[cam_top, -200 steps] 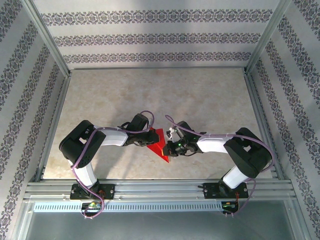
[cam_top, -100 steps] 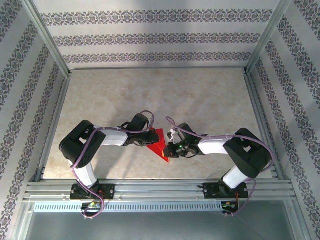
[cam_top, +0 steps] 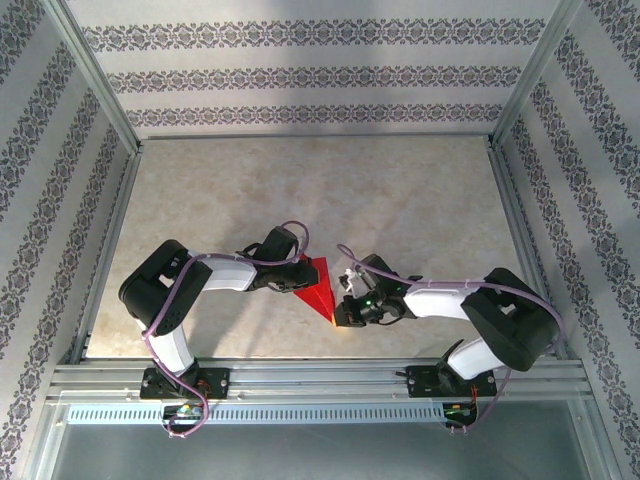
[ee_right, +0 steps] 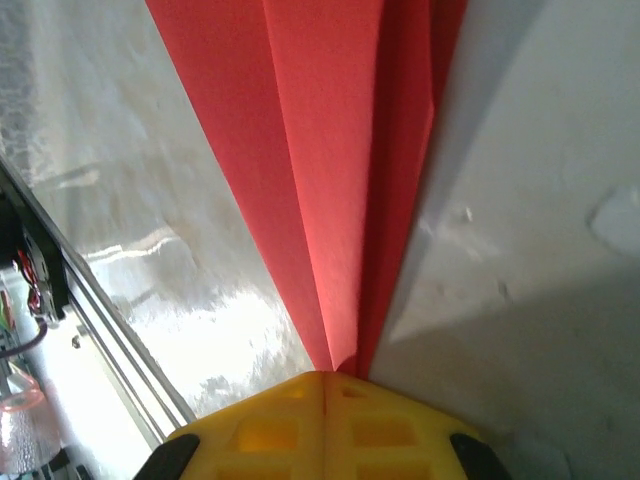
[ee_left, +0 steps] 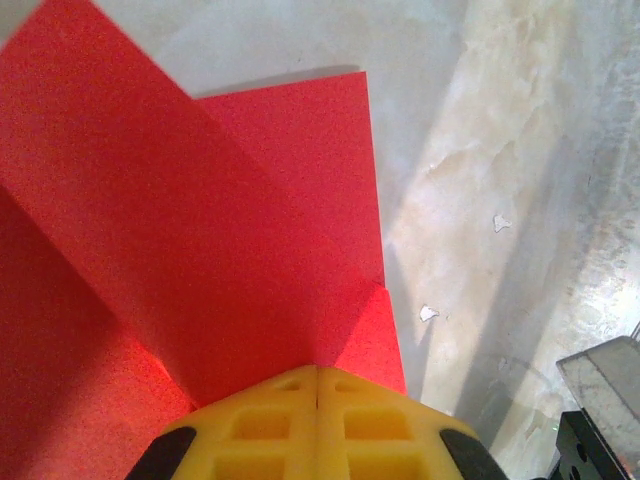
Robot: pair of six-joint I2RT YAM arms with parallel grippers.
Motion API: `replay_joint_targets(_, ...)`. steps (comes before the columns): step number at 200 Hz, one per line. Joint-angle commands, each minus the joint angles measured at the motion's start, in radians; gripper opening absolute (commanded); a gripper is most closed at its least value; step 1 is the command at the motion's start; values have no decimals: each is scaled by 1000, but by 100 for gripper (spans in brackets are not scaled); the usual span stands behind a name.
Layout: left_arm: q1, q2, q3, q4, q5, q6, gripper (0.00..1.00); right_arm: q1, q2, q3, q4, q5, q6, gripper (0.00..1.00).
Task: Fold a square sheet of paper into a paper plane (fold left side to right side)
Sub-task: Perform the fourth fold on the wing at the bottom-center of the table.
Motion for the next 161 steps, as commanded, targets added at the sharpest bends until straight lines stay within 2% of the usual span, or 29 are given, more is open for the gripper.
replay_joint_targets(1, 2, 45, -8, -101, -66, 23, 0, 13, -30, -23, -138, -17, -41, 0)
replay_joint_targets(44, 1, 42, -5, -108, -65, 26, 0, -5, -127, 23, -232, -27, -63, 0)
replay_joint_targets(79, 2, 39, -3, -111, -65, 26, 0, -47, -196, 43, -168, -77, -34, 0)
replay_joint_targets(101, 1, 39, 0, -109, -65, 27, 0, -46, -142, 54, -60, -68, 16, 0)
replay_joint_targets(128, 2, 33, -2, -112, -64, 27, 0, -8, -69, 102, -16, 57, 43, 0)
replay_joint_targets(161, 1, 31, -2, -113, -64, 29, 0, -4, 13, 132, 48, 121, 67, 0)
